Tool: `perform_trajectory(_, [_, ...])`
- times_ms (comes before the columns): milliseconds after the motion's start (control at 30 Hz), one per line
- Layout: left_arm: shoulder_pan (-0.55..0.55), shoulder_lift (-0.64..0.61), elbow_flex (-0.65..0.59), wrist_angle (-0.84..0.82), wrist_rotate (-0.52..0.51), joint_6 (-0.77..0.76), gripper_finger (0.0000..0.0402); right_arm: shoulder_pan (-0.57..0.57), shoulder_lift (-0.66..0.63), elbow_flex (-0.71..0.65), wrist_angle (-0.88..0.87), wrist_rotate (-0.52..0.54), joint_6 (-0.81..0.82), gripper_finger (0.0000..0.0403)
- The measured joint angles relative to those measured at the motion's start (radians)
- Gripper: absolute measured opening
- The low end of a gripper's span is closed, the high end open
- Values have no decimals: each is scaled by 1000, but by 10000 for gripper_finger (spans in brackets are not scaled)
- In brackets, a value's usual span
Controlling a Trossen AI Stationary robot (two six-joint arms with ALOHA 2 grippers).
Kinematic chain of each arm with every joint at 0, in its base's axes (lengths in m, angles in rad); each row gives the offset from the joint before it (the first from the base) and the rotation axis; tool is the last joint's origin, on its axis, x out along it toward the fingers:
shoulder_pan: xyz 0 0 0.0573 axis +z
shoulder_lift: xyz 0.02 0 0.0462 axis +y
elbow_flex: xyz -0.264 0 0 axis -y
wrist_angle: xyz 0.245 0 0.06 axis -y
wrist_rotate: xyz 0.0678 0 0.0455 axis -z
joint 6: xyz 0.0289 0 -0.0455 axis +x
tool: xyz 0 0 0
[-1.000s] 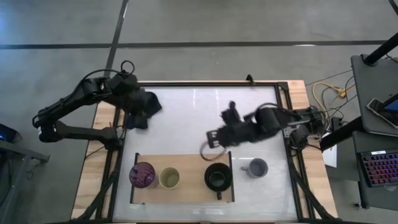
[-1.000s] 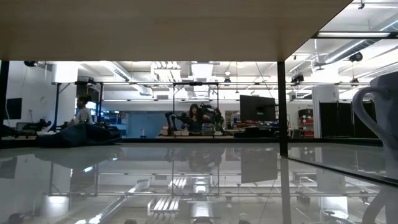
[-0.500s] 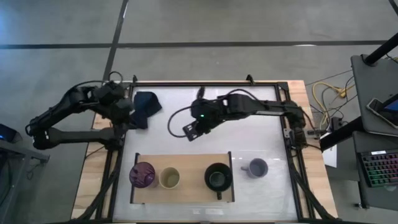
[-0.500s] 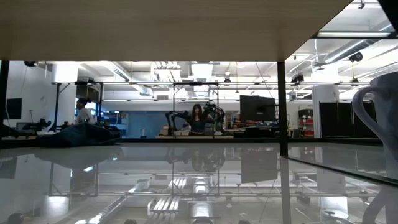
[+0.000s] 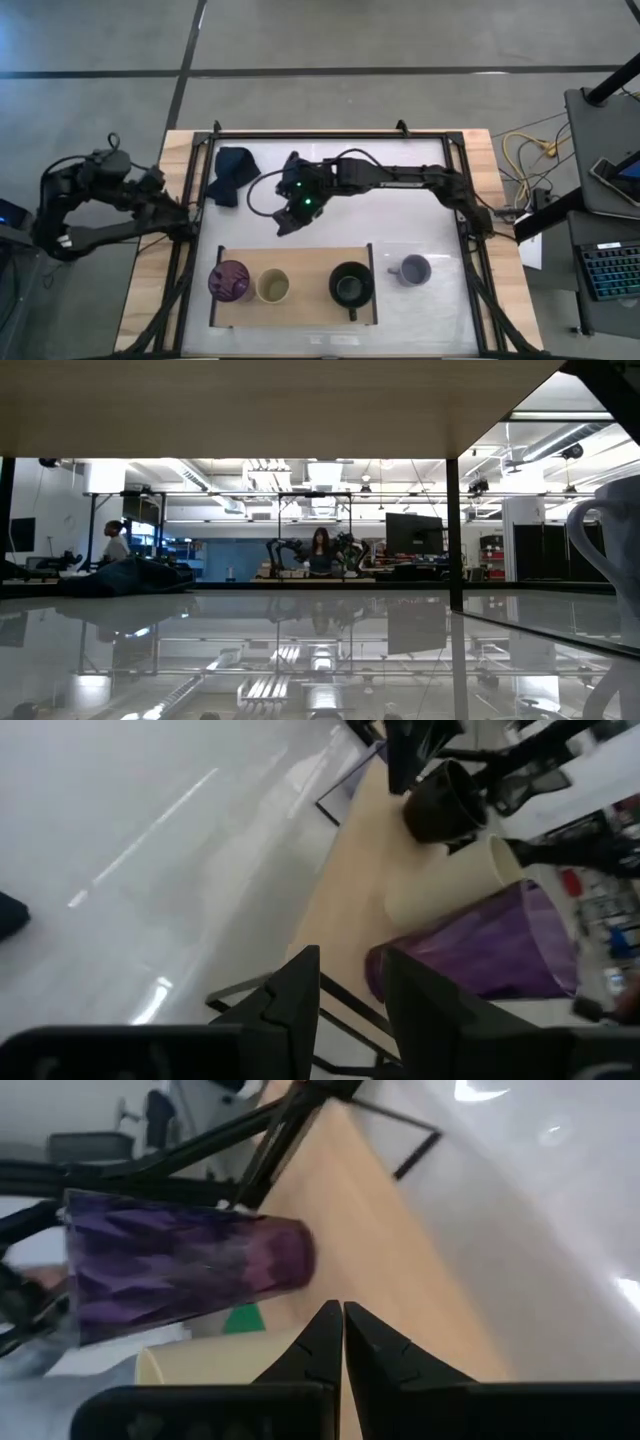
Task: Stack small to large cups/mugs on shelf
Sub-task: Adjust the purple cup on the shelf
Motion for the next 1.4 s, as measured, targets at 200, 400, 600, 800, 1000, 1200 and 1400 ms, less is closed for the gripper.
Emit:
perform_trajectory(200, [0, -24, -71, 5, 8, -19, 95, -5, 45, 2, 144, -120, 39, 9])
perform_trajectory(400, [0, -23, -156, 57, 8, -11, 95, 4, 75, 2, 217, -158, 84, 9])
perform_trajectory(600, [0, -26, -199, 161, 12, -10, 95, 20, 104, 2, 277, -207, 98, 9])
perform_trajectory(800, [0, -13, -206, 169, 52, -10, 95, 32, 145, 2, 382, -284, 134, 9])
perform_trajectory(1000, [0, 2, -214, 170, 151, -17, 95, 43, 175, 2, 445, -336, 162, 9])
perform_trajectory(1200, [0, 0, -209, 349, 126, -56, 95, 43, 172, 2, 446, -291, 139, 9])
perform_trajectory(1400, [0, 48, -198, 987, 106, -194, 95, 29, 170, 2, 447, -283, 139, 9])
